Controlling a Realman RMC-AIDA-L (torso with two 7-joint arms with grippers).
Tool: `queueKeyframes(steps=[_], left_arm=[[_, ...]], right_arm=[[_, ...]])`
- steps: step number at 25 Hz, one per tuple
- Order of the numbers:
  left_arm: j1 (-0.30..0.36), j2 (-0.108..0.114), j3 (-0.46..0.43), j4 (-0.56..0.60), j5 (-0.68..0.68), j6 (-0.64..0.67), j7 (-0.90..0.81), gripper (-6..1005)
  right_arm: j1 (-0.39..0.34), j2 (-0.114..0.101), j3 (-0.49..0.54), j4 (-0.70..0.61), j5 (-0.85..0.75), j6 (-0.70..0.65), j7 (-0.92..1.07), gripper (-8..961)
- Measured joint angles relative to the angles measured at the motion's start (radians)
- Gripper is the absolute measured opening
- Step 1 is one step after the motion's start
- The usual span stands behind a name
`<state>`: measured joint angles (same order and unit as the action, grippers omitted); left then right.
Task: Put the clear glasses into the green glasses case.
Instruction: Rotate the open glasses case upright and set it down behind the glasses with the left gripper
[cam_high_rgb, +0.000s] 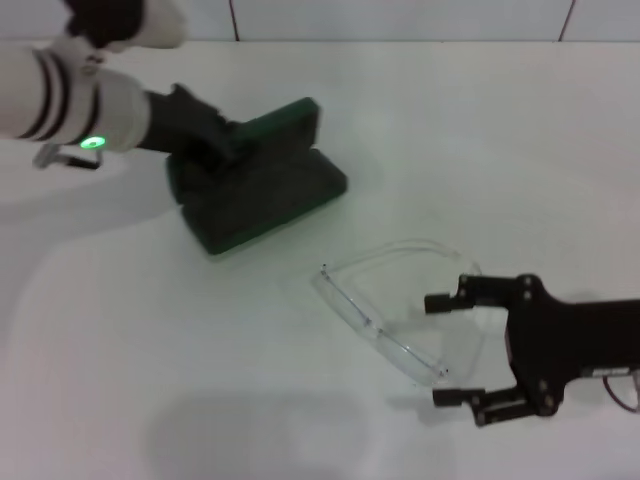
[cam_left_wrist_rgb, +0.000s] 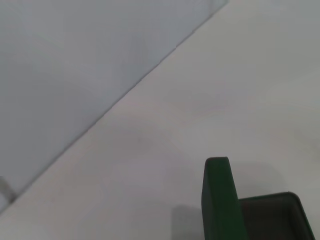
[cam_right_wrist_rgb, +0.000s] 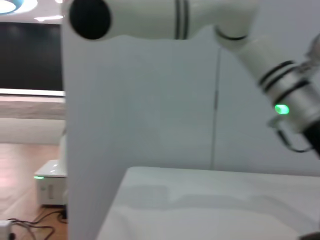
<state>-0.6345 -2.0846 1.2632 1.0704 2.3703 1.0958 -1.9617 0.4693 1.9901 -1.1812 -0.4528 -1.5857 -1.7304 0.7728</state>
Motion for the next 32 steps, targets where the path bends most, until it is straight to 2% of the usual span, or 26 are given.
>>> queueKeyframes(steps=[6, 7, 9, 12, 19, 32], left_arm=[[-0.097, -0.002, 0.209, -0.025, -0.007, -0.093, 0.013, 230], [-0.097, -0.002, 0.209, -0.025, -0.007, -0.093, 0.013, 233], [-0.15, -0.004, 0.304, -0.034, -0.069, -0.095, 0.017, 237], [-0.183, -0.004, 0.365, -0.04, -0.121, -0.091, 0.029, 244], [-0.206, -0.005, 0.408, -0.049, -0.188, -0.086, 0.097, 259], [-0.278, -0.01, 0.45, -0.133, -0.187, -0.102, 0.119, 288]], right_arm=[[-0.015, 0.019, -0.011, 0.008, -0.017, -0.003, -0.037, 792], [-0.019, 0.021, -0.012, 0.009, -0.017, -0.001, -0.04, 792], [-0.026, 0.023, -0.012, 0.012, -0.017, 0.004, -0.044, 792], [-0.03, 0.025, -0.013, 0.028, -0.017, 0.006, -0.056, 792], [-0.042, 0.03, -0.014, 0.039, -0.012, 0.008, -0.084, 792], [-0.033, 0.029, -0.012, 0.04, -0.01, 0.017, -0.098, 792]])
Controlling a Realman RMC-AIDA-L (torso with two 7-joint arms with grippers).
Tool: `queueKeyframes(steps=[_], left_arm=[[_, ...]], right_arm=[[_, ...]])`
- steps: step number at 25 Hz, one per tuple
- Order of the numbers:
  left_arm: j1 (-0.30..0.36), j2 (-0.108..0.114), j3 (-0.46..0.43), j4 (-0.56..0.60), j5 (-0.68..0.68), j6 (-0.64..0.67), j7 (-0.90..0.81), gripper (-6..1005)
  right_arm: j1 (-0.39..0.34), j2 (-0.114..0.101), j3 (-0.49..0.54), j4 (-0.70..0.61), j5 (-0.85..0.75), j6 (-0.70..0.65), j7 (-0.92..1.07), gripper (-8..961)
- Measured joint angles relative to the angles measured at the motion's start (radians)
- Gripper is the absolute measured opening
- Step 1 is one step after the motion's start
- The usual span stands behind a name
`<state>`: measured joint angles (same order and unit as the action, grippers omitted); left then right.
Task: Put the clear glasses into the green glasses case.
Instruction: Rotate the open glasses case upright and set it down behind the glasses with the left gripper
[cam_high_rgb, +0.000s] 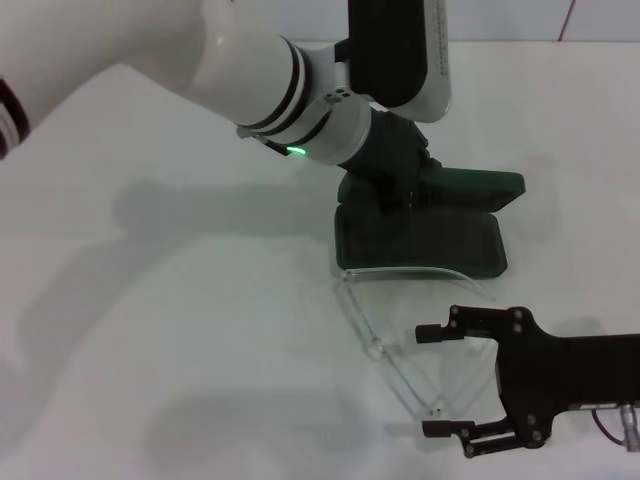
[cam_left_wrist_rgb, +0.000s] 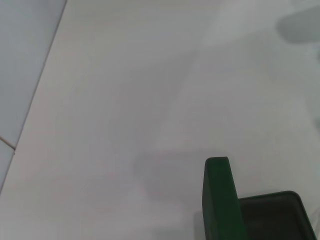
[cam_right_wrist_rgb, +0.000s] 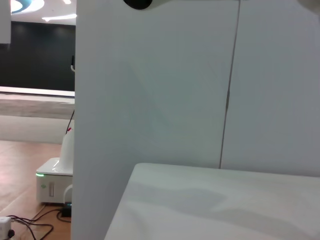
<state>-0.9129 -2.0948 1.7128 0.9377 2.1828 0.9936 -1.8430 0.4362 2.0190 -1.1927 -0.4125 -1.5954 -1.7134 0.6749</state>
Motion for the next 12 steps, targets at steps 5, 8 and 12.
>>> queueKeyframes(steps=[5, 8, 12], left_arm=[[-0.01, -0.001, 0.001, -0.011, -0.004, -0.016, -0.001, 299], [-0.011, -0.002, 0.0, -0.012, -0.004, -0.024, -0.014, 306], [-0.013, -0.002, -0.006, -0.013, -0.002, -0.025, -0.034, 315]], right_arm=[[0.002, 0.0, 0.002, 0.0, 0.0, 0.009, 0.0, 791], [0.002, -0.001, 0.004, 0.0, 0.0, 0.016, 0.003, 791], [0.002, -0.001, 0.005, 0.0, 0.0, 0.017, 0.008, 791]])
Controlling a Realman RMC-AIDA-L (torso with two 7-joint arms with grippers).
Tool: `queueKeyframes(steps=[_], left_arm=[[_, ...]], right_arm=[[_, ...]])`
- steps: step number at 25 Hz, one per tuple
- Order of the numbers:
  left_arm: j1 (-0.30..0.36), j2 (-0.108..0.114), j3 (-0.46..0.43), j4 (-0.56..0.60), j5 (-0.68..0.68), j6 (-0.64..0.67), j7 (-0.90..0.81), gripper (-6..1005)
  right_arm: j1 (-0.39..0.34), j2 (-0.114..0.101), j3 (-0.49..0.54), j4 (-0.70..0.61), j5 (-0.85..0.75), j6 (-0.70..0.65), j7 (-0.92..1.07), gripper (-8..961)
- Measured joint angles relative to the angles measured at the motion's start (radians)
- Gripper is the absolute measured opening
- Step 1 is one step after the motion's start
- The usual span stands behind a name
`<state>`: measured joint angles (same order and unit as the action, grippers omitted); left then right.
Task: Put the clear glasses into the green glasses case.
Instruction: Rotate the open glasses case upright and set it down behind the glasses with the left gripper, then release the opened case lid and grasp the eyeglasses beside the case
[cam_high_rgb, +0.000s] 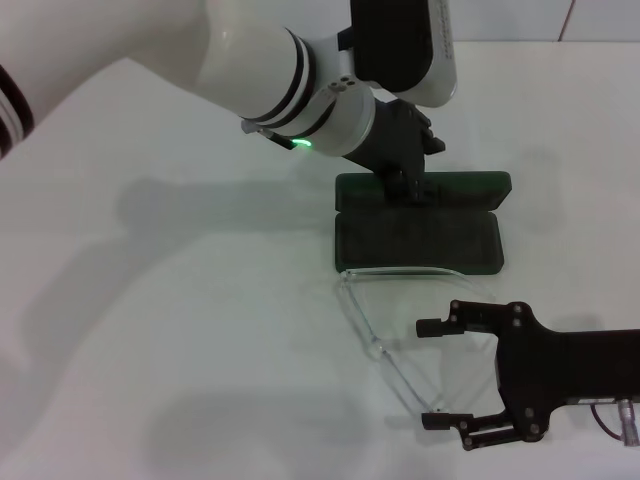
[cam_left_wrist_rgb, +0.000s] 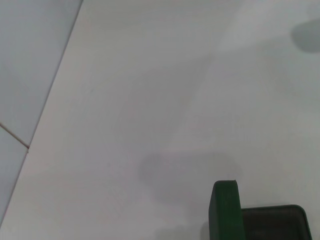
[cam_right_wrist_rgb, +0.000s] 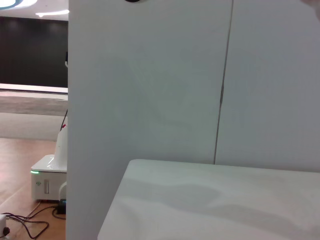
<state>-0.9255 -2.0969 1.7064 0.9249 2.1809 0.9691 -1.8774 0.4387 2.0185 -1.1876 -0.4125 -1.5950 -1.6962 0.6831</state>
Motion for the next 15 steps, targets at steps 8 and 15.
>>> queueKeyframes(steps=[8, 15], left_arm=[[0.064, 0.003, -0.012, 0.082, -0.067, 0.003, -0.001, 586], [0.27, 0.007, -0.187, 0.208, -0.362, 0.094, 0.096, 654]], right_arm=[[-0.004, -0.003, 0.009, -0.004, 0.005, 0.001, 0.021, 792], [0.001, -0.006, 0.025, -0.022, 0.016, -0.007, 0.105, 792]])
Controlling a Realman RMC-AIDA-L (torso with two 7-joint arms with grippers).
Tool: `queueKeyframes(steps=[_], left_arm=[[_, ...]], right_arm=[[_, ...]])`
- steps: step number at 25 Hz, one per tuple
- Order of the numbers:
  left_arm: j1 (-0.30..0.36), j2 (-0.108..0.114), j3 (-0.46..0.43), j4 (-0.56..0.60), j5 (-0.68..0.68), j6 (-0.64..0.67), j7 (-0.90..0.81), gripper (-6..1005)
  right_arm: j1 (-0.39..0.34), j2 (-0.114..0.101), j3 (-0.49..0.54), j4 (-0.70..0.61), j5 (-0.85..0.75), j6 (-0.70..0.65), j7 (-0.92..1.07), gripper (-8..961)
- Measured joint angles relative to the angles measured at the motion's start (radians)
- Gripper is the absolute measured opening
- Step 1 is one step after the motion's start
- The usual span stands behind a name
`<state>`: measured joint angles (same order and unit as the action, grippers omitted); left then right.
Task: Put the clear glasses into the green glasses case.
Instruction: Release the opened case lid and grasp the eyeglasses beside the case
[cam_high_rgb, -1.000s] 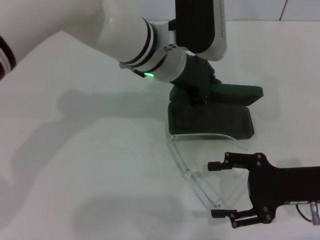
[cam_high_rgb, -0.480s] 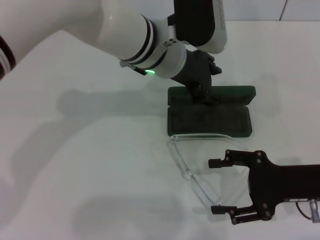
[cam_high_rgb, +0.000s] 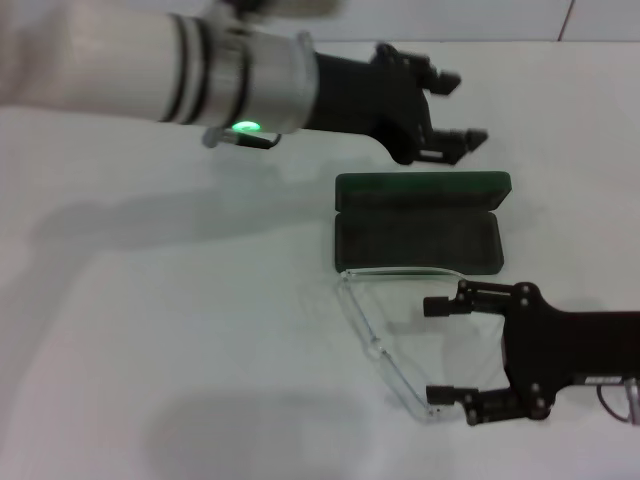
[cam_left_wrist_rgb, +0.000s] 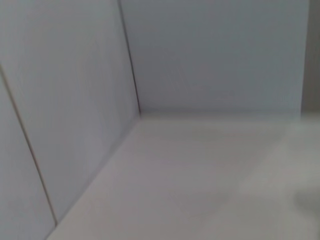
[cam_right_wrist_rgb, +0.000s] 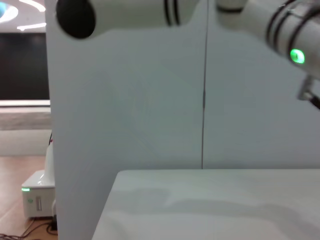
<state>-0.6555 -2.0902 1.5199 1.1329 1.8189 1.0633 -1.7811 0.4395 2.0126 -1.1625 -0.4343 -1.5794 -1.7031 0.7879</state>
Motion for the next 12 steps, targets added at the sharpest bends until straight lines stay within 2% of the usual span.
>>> queueKeyframes(steps=[5, 10, 12], left_arm=[[0.18, 0.0, -0.142, -0.031, -0.301, 0.098, 0.227, 654], [0.301, 0.001, -0.203, -0.101, -0.447, 0.108, 0.393, 654], [0.331, 0.001, -0.211, -0.133, -0.481, 0.109, 0.449, 654]], right_arm=[[0.001, -0.003, 0.005, -0.082, -0.006, -0.004, 0.143, 792], [0.01, -0.003, -0.004, -0.263, -0.074, -0.006, 0.427, 791], [0.022, 0.0, -0.018, -0.362, -0.127, -0.012, 0.612, 791]])
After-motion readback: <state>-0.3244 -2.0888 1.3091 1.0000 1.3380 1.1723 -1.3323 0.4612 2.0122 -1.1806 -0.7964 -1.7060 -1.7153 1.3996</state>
